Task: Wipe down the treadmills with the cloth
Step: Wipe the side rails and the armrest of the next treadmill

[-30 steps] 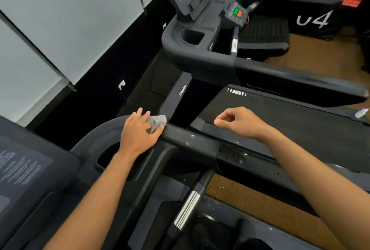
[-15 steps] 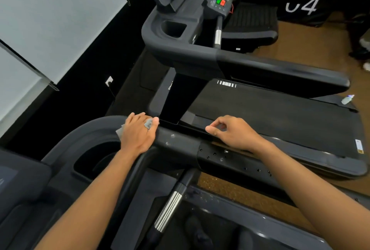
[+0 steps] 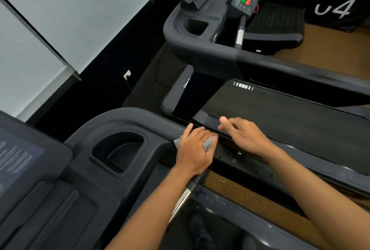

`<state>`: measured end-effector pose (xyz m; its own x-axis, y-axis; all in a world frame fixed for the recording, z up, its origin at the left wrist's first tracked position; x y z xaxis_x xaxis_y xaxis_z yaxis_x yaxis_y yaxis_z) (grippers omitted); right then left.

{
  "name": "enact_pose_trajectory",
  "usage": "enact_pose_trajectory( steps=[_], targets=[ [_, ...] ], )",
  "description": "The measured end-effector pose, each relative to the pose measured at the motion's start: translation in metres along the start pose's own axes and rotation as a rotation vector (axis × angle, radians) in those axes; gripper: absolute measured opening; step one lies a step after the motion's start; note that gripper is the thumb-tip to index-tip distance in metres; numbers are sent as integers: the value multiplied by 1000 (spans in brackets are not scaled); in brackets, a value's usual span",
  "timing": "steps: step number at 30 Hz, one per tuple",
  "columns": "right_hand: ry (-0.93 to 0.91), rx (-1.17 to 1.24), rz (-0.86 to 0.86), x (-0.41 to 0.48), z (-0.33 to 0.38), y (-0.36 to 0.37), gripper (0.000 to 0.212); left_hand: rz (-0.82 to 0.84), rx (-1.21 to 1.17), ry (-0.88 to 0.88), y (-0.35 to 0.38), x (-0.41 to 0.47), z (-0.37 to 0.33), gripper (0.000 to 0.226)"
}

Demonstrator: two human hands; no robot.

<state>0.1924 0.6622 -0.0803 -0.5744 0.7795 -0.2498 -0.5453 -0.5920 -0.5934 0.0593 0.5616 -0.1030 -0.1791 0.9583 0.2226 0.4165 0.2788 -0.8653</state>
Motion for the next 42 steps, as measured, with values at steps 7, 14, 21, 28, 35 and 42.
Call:
enact_pose_trajectory(
  steps=[7,14,21,28,35,42],
  targets=[
    [77,28,-10,-22,-11,-4,61,120,292,-397,-66,40,186,69],
    [107,-97,-60,-56,-48,-32,39,128,270,-451,-52,39,104,54],
    [127,-62,-121,-76,-75,-56,38,106,175,-228,12,12,-13,57],
    [21,-18,-281,-104,-86,-85,25,63,182,-171,43,-3,-76,51],
    [-18,3,-303,-143,-116,-114,29,25,194,-231,71,-19,-139,58],
    [-70,10,-230,-158,-125,-130,26,-33,-519,-450,66,-37,-162,40]
  ],
)
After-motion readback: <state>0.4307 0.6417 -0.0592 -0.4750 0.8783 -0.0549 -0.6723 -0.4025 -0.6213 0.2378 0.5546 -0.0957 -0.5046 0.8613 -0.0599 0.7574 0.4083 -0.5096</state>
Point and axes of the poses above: each hand's wrist, its own x-axis towards the middle knuckle, its own y-axis out of the palm, z = x × y, the point moved 8 cm from there along x, towards the middle knuckle, and after that the axes turned 3 degrees about x, right-handed, at the moved point
